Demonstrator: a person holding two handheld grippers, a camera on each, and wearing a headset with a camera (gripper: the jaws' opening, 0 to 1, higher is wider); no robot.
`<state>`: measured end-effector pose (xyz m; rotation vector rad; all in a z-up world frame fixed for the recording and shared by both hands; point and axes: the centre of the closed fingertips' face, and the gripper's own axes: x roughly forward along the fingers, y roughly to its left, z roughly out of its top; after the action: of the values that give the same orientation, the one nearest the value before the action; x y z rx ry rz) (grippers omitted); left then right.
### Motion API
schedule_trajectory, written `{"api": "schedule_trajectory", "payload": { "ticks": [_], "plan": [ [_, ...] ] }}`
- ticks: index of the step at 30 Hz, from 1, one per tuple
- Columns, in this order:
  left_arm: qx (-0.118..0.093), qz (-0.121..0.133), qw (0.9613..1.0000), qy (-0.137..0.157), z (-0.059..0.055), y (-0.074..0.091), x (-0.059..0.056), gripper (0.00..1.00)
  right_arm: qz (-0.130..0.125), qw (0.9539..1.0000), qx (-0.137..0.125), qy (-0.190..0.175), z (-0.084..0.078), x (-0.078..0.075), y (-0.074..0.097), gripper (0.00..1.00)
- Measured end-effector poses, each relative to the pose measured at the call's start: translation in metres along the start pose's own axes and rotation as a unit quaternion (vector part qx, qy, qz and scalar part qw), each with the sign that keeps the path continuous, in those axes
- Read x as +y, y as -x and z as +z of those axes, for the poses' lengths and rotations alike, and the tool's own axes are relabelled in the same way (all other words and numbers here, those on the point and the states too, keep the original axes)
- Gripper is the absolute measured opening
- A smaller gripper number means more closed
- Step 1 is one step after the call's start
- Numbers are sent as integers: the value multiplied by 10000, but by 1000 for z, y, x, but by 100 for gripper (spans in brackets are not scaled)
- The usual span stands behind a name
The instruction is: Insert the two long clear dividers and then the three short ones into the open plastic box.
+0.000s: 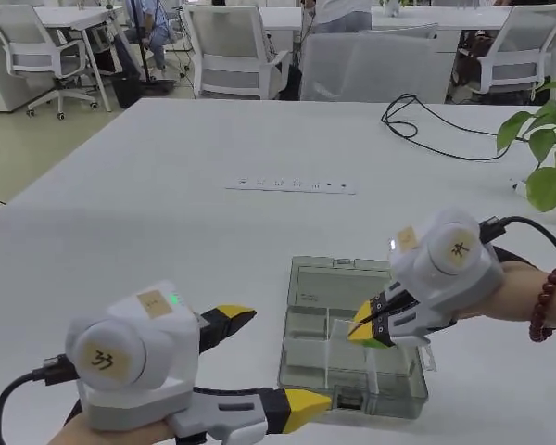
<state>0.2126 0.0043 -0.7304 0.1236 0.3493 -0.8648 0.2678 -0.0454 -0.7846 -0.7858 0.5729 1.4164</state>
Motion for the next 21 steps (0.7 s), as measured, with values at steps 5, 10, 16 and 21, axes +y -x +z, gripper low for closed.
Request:
{"api": "schedule_trajectory", "payload": {
  "ticks": [5, 10, 16, 21],
  "plan": [
    [1, 58, 10000, -13, 0, 0, 3, 78, 72, 9999, 145, -57, -4, 0, -6, 2],
    [-3, 48, 10000, -7, 0, -1, 2, 78, 148, 9992, 356, -80, -7, 0, -11, 2],
    [-3, 47, 10000, 47, 0, -3, 0, 78, 243, 9968, 758, -87, -15, 1, -21, 2],
    [-38, 32, 10000, 28, 2, -5, 0, 78, 325, 9943, 1005, -139, -19, 1, -25, 2]
  ]
}}
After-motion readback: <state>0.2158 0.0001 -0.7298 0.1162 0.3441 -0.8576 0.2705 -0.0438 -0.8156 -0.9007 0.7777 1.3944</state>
